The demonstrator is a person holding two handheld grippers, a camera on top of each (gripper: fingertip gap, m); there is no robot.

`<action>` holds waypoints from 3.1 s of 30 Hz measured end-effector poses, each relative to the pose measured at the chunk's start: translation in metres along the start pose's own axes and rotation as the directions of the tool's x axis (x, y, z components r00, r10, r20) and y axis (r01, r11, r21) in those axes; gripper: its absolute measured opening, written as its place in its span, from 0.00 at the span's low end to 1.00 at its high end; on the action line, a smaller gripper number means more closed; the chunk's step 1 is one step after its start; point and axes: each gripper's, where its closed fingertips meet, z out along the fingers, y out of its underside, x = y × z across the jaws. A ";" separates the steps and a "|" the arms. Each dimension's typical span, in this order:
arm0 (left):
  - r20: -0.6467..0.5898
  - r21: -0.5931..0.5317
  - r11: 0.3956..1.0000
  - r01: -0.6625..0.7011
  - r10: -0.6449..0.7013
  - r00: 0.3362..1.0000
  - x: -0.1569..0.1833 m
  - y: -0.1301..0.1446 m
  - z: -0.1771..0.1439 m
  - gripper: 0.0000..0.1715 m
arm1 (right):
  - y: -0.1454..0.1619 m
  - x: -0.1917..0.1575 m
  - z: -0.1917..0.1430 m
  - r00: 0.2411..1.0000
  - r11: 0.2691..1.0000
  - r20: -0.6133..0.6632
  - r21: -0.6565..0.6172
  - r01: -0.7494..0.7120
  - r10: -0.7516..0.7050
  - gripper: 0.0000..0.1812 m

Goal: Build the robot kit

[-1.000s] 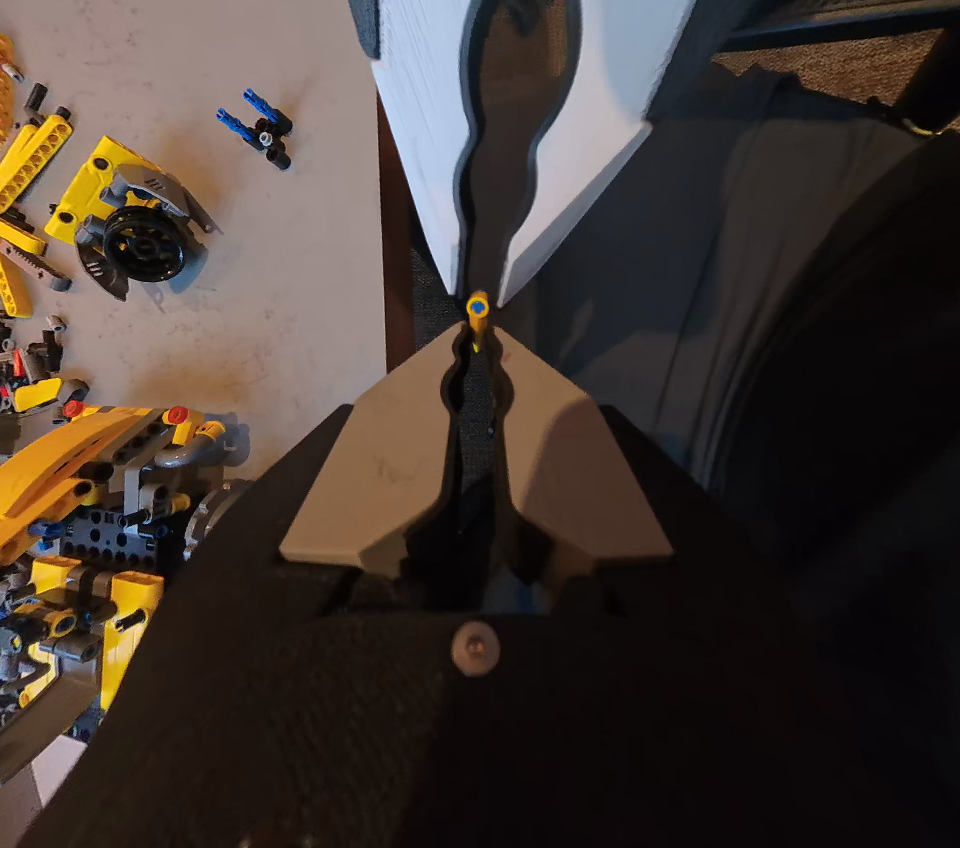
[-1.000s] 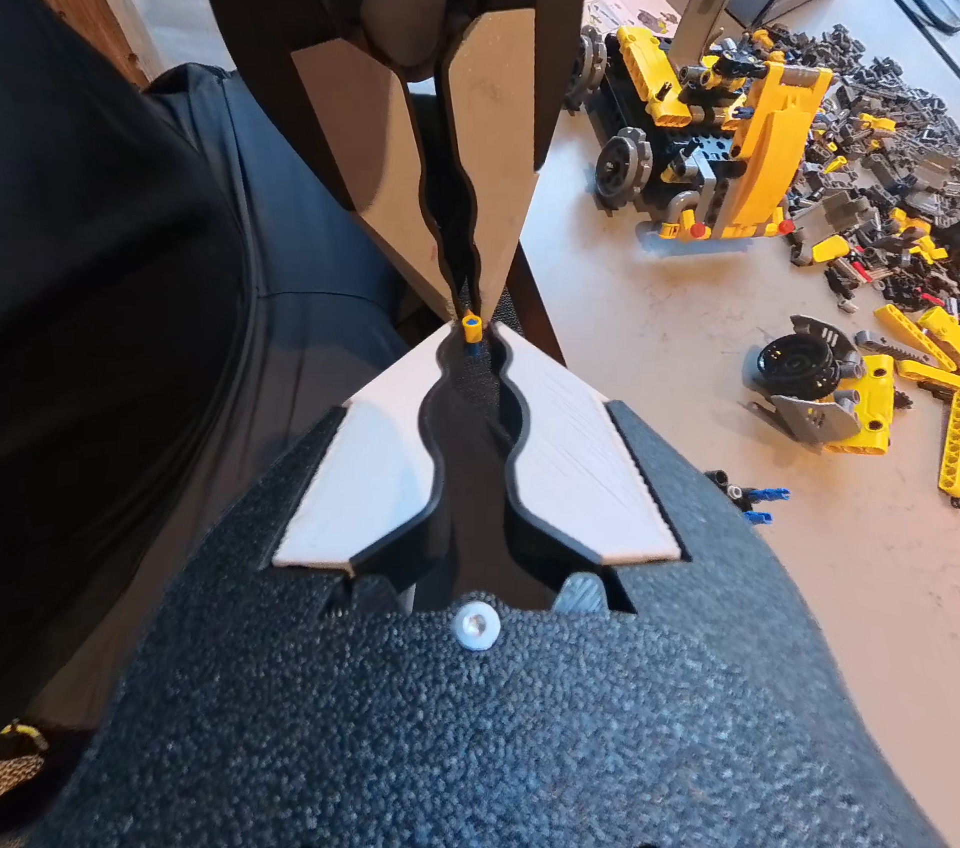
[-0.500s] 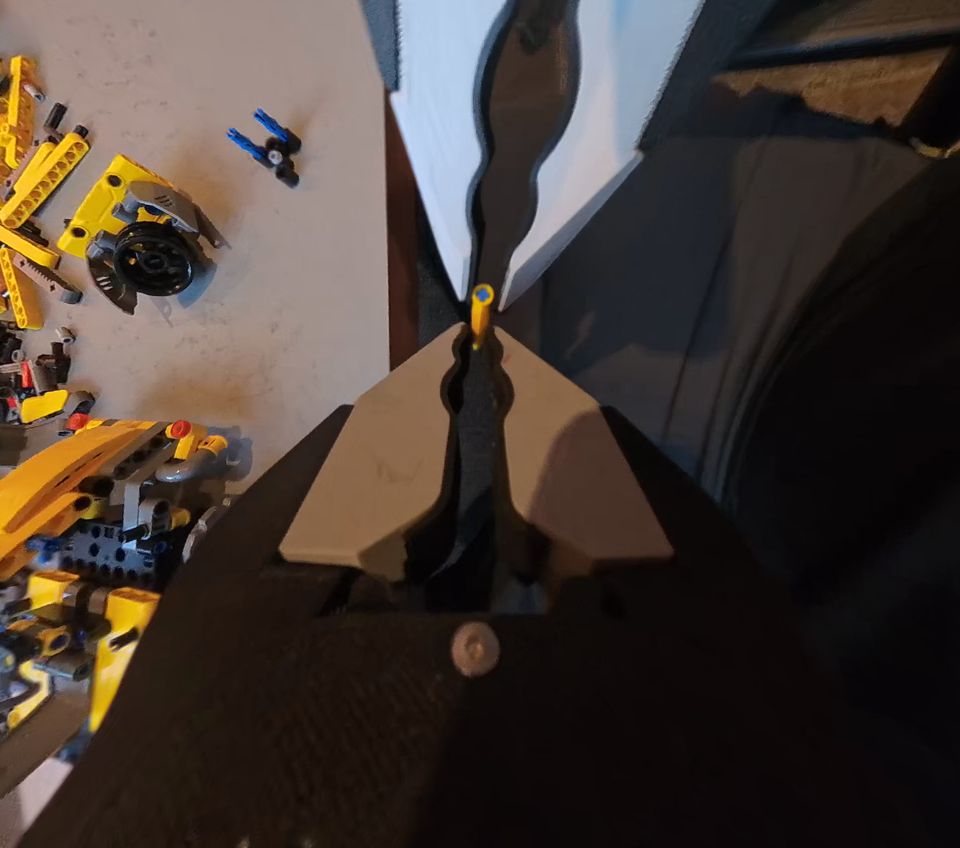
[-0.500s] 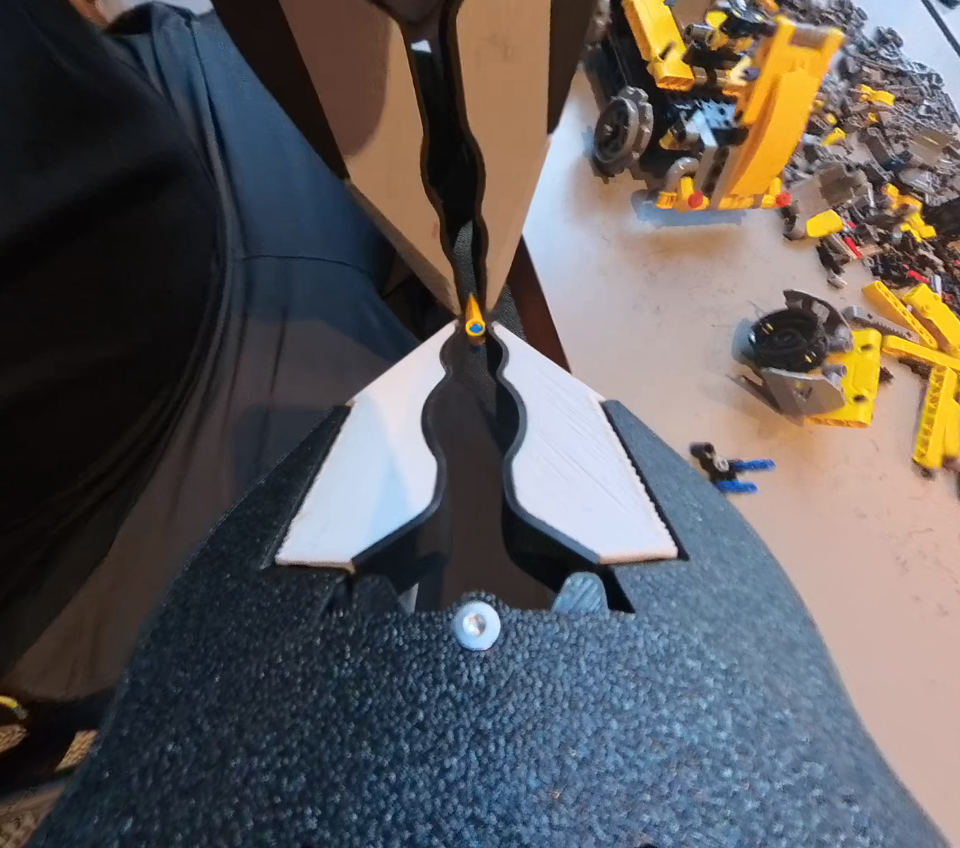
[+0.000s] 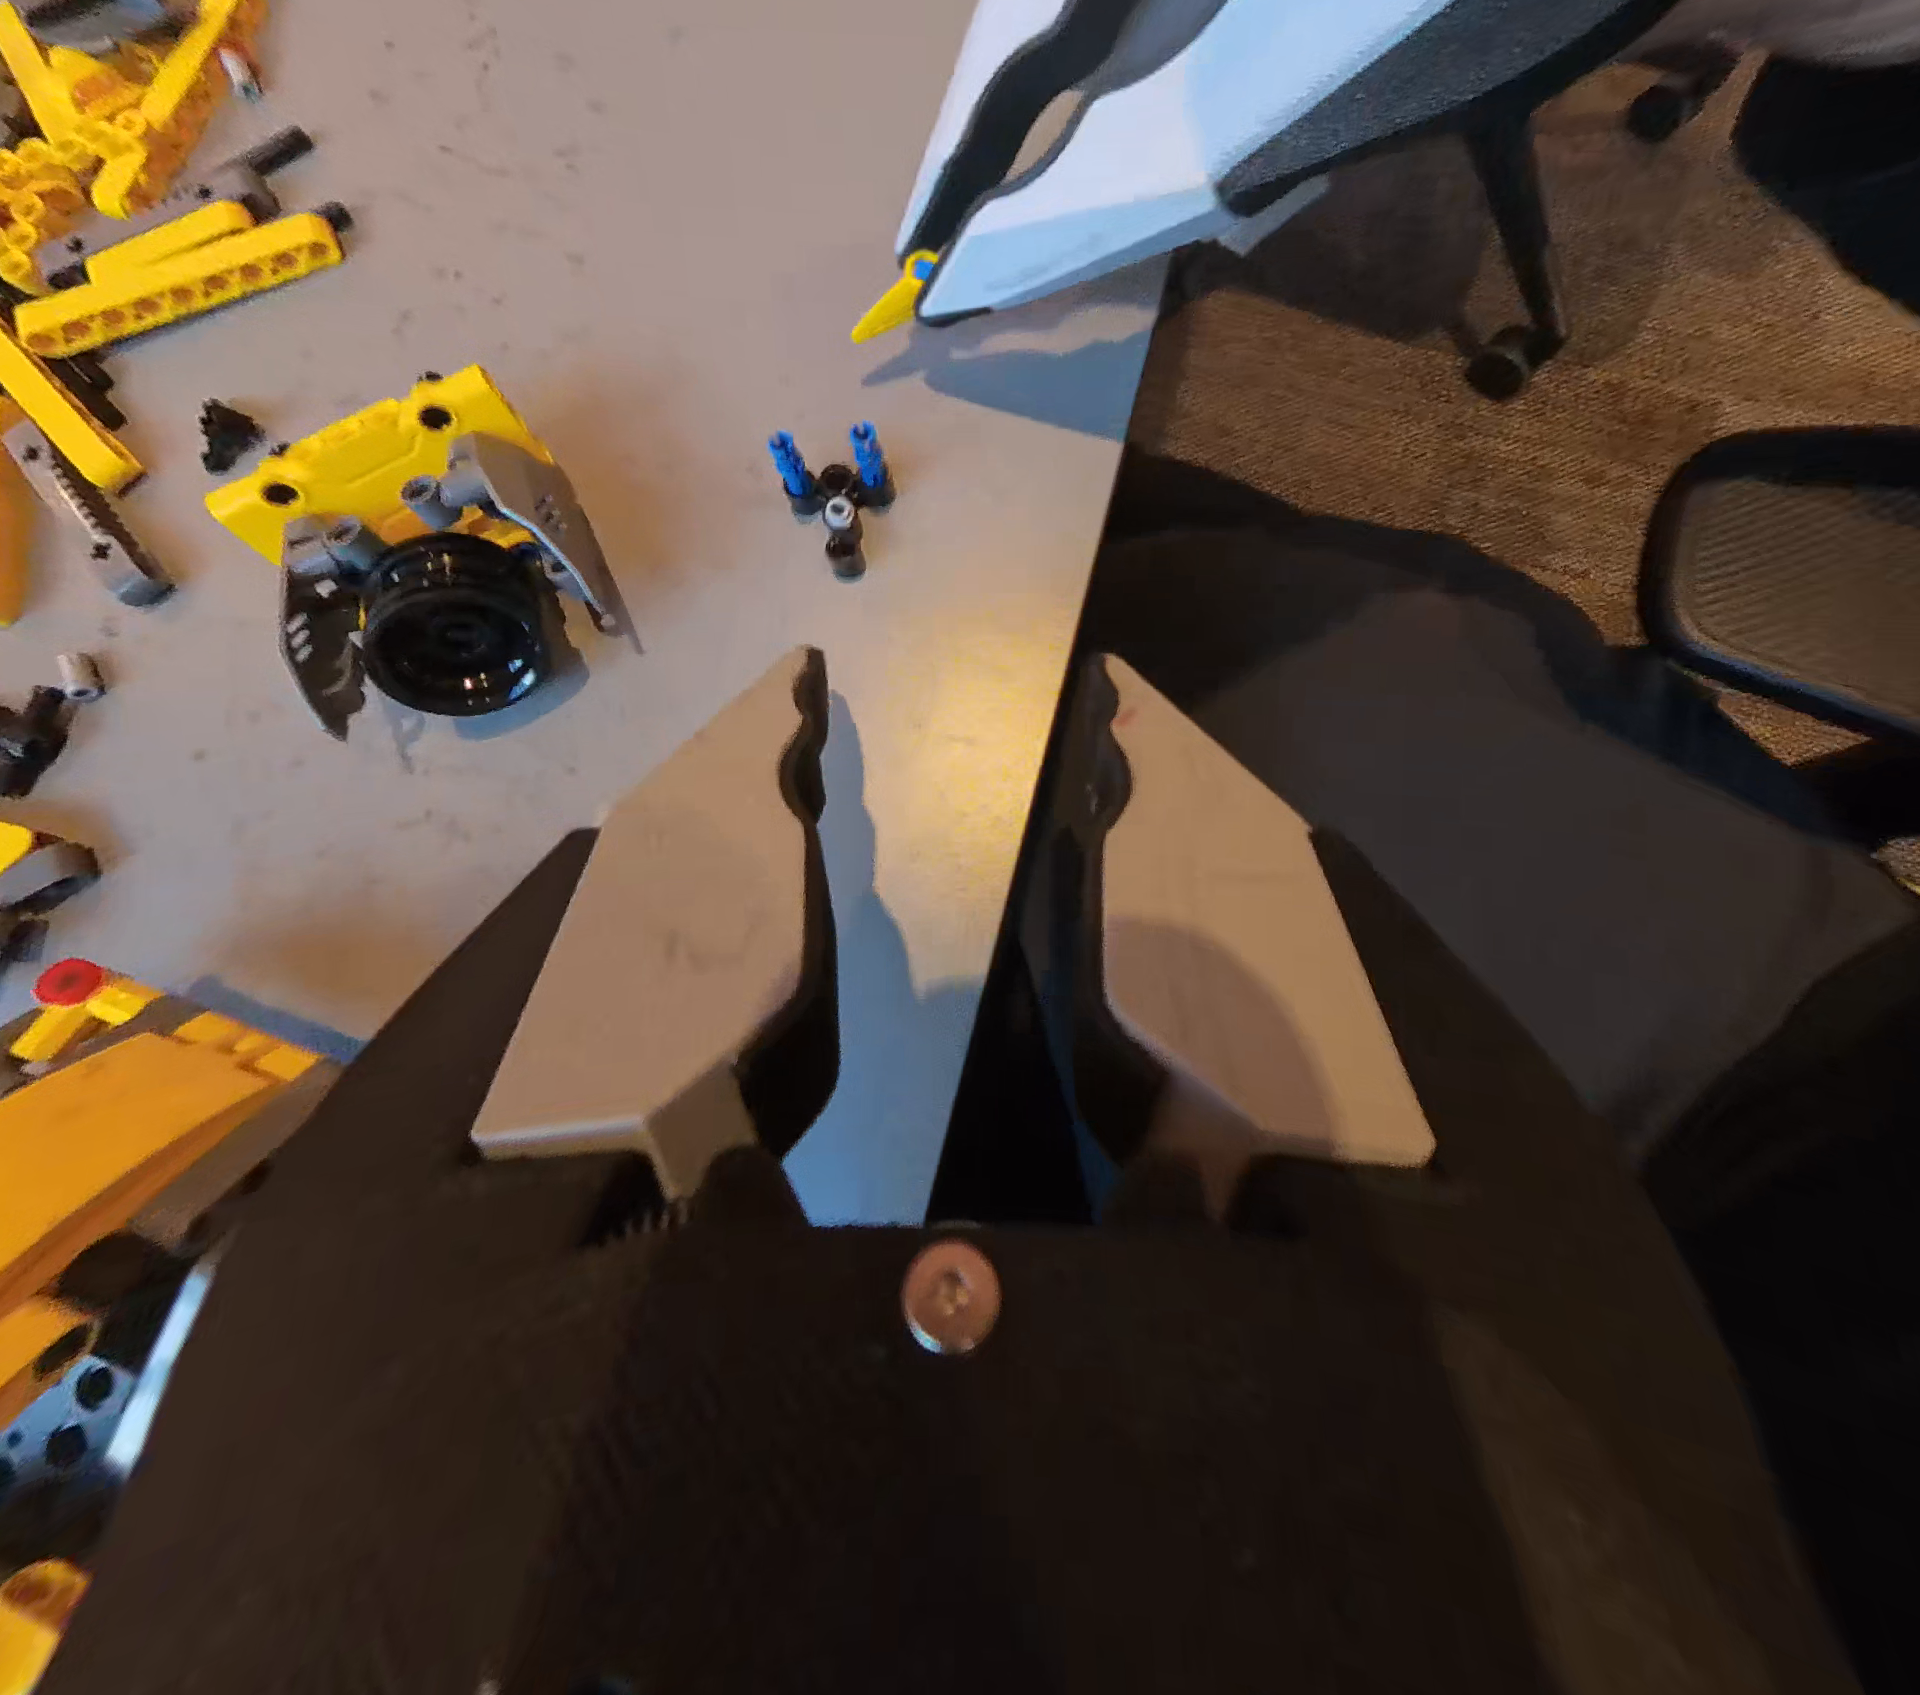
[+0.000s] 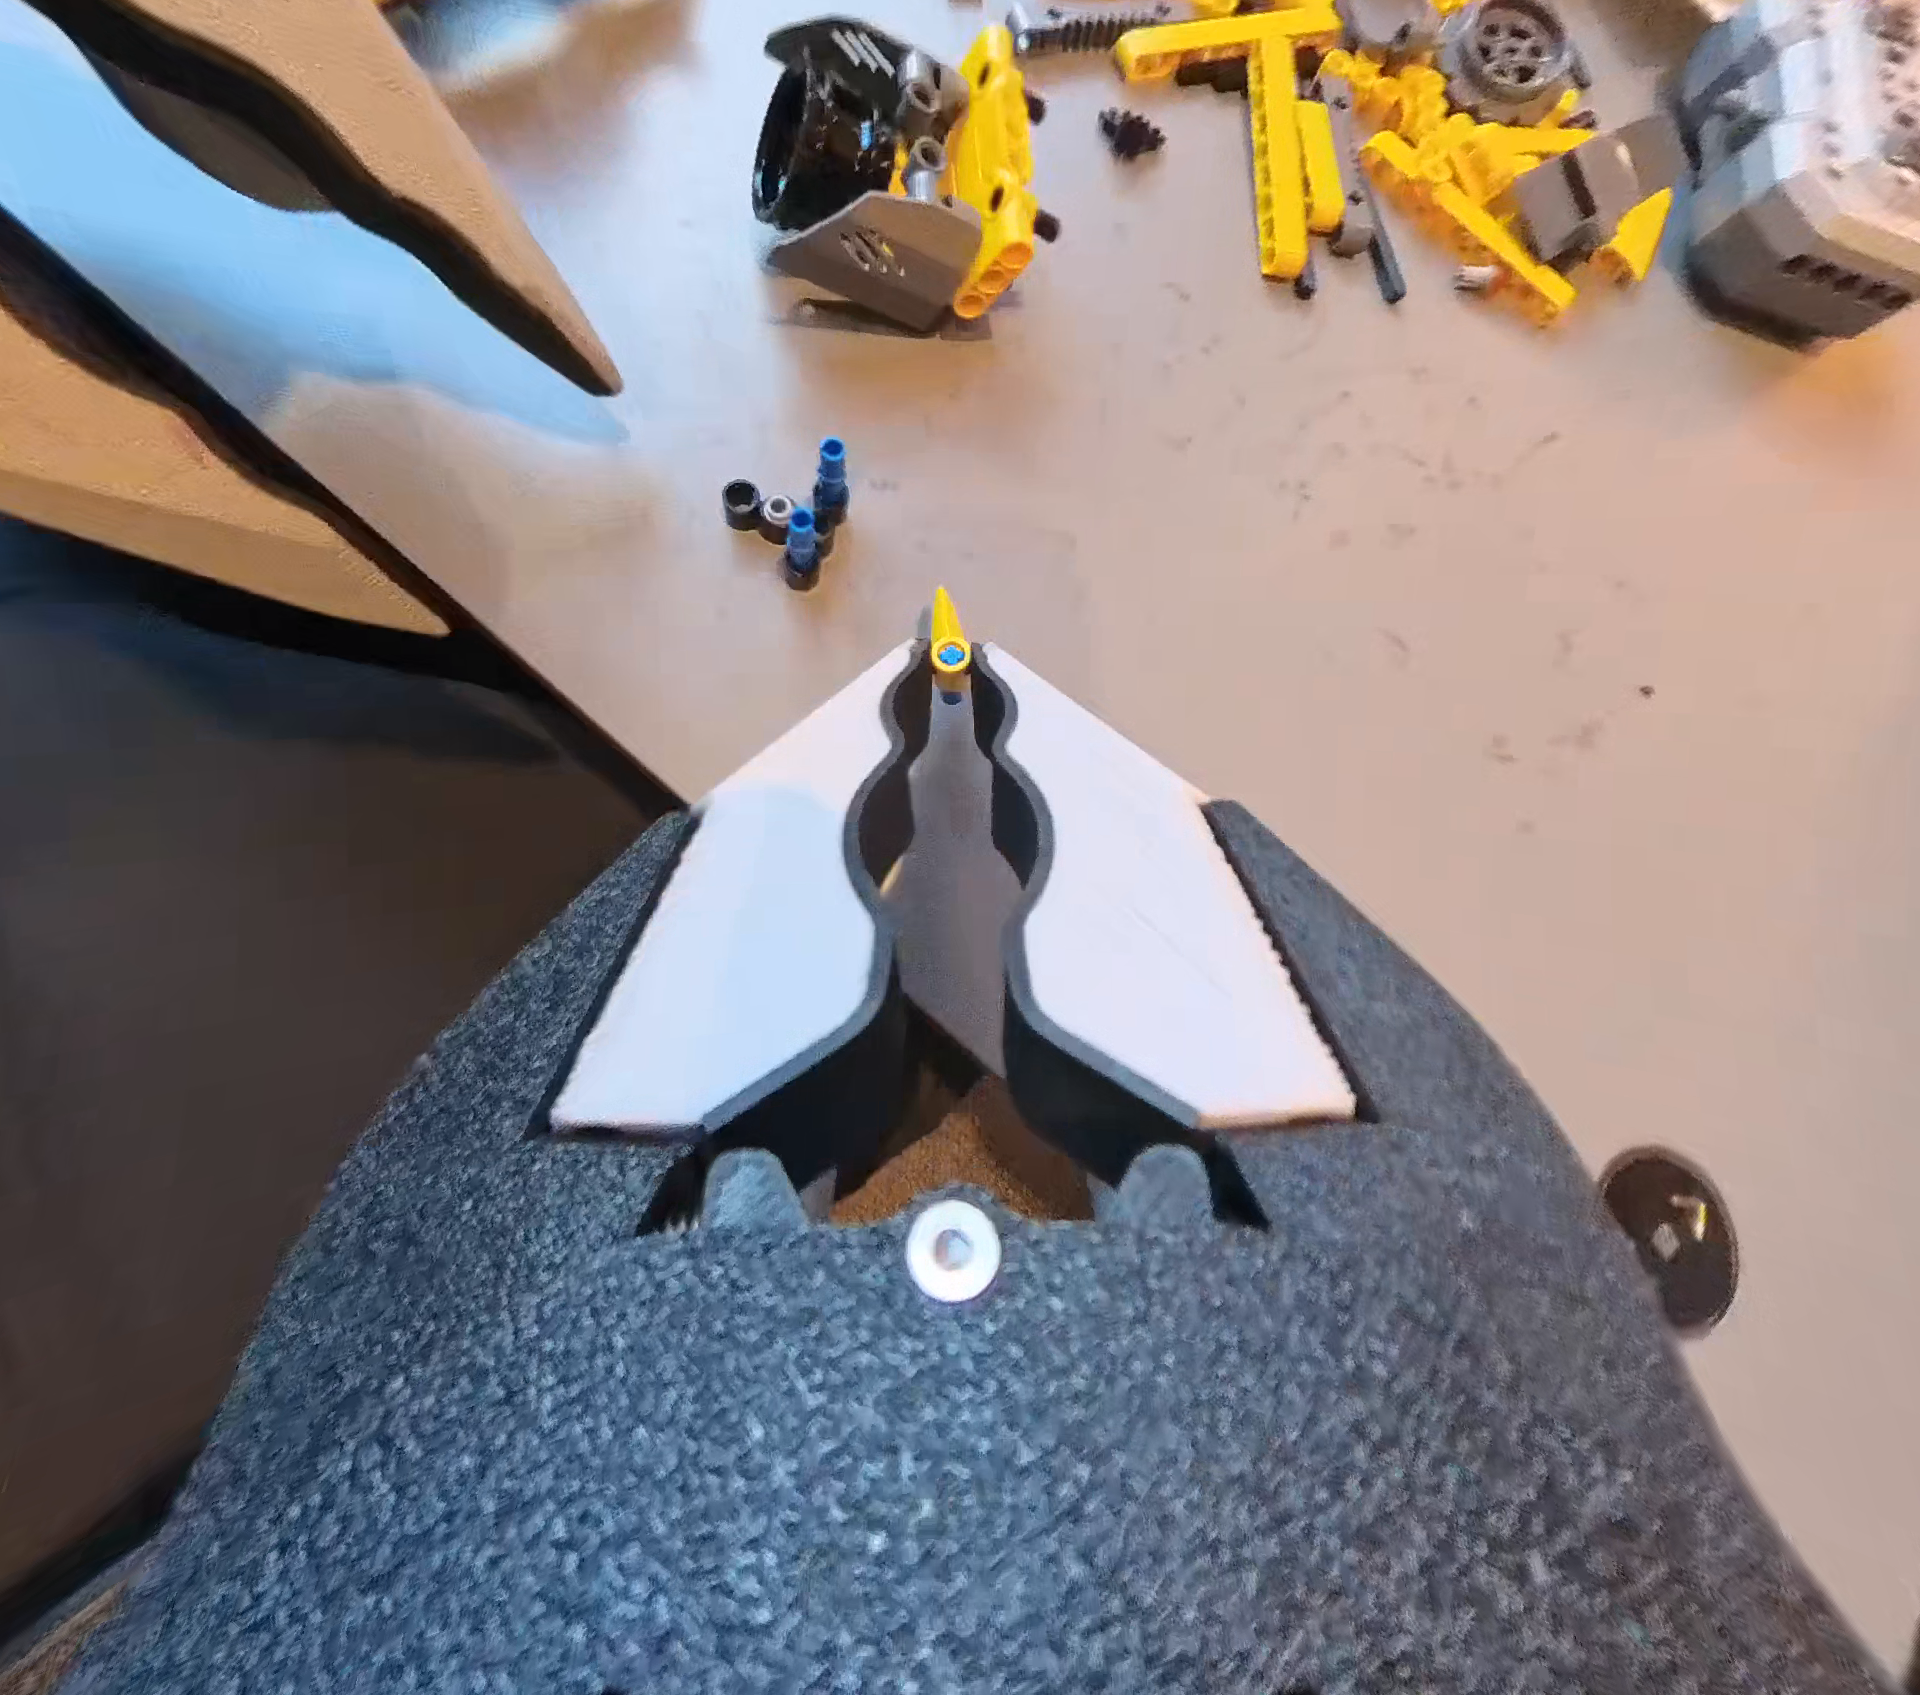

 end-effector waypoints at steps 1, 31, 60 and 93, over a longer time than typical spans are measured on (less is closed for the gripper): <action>0.001 -0.008 1.000 0.003 -0.003 1.000 -0.002 0.004 0.002 0.28 | -0.001 -0.002 0.005 1.000 0.999 0.009 -0.023 0.022 -0.022 0.04; -0.041 0.064 0.998 -0.001 0.004 0.999 0.001 0.050 -0.045 0.17 | -0.010 -0.048 -0.015 0.938 0.992 0.338 0.122 0.035 -0.075 0.04; -0.214 0.128 0.985 -0.112 0.138 0.967 0.026 -0.014 -0.040 0.03 | -0.054 -0.096 -0.042 0.796 0.924 0.484 0.299 0.240 -0.363 0.04; -0.224 -0.037 0.997 -0.072 0.062 0.973 -0.006 -0.007 0.000 0.02 | -0.043 -0.055 -0.007 0.846 0.955 0.450 0.209 0.212 -0.286 0.00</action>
